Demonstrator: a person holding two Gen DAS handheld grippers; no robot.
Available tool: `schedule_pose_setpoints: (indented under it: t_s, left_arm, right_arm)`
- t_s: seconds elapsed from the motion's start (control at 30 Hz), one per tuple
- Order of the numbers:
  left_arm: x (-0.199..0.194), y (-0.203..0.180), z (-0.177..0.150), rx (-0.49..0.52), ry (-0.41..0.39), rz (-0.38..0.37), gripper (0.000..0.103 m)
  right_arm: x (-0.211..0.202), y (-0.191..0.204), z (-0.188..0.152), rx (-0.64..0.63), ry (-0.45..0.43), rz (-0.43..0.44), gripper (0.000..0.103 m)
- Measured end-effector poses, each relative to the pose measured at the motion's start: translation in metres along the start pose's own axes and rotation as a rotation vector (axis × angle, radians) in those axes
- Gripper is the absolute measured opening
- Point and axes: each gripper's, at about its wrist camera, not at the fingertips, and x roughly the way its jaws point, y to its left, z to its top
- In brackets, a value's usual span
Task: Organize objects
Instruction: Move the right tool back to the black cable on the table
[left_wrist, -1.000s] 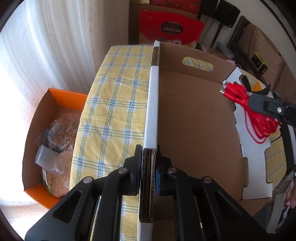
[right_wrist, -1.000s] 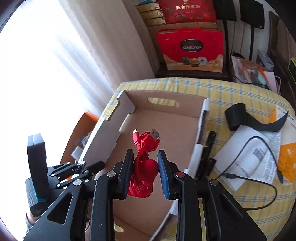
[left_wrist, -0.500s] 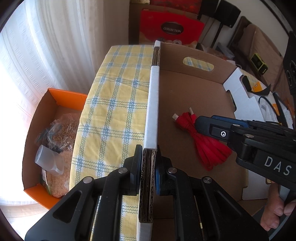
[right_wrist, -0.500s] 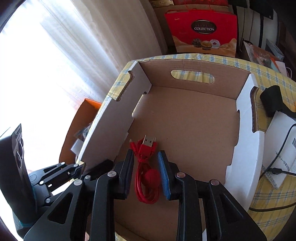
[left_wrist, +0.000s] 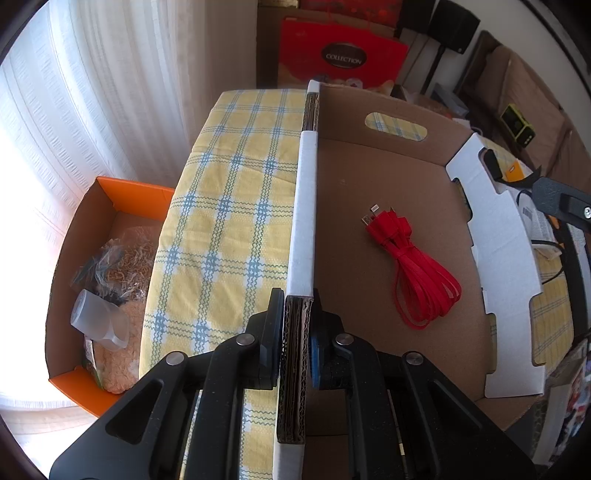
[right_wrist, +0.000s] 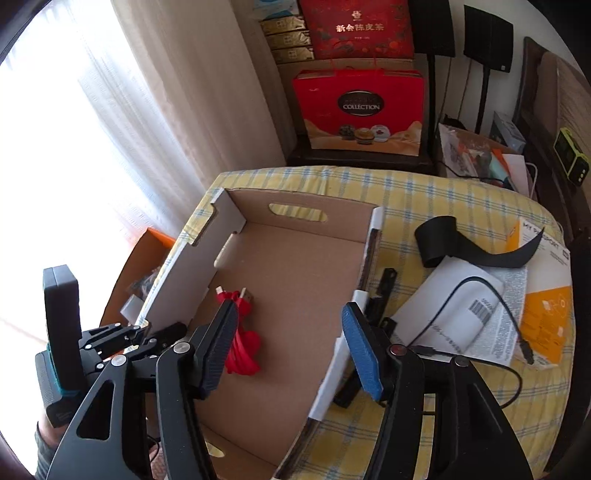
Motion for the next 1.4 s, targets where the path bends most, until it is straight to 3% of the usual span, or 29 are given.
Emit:
schedule_pose_setpoints:
  t_s: [0.4,0.6,0.83,0.97,1.23,1.4]
  left_arm:
    - [0.001,-0.002,0.000,0.007,0.003,0.006,0.011]
    - [0.002,-0.003,-0.001,0.009,0.005,0.007,0.011]
    - [0.005,-0.003,-0.002,0.009,0.011,0.005,0.011]
    - [0.005,-0.003,-0.002,0.011,0.012,0.005,0.011]
    - [0.005,-0.006,-0.003,0.014,0.012,0.010,0.011]
    - [0.005,-0.006,-0.002,0.017,0.014,0.011,0.011]
  right_arm:
    - [-0.049,-0.077,-0.003,0.081,-0.050,-0.134,0.067]
    - [-0.054,-0.104,-0.010,0.097,-0.040,-0.192,0.067]
    - [-0.043,-0.133,-0.019,0.111,0.000,-0.198,0.067]
    - [-0.042,-0.134,-0.025,0.070,0.004,-0.180,0.067]
    - [-0.023,-0.124,-0.038,-0.092,0.066,-0.258,0.068]
    - [-0.013,-0.123,-0.041,-0.114,0.080,-0.264,0.068]
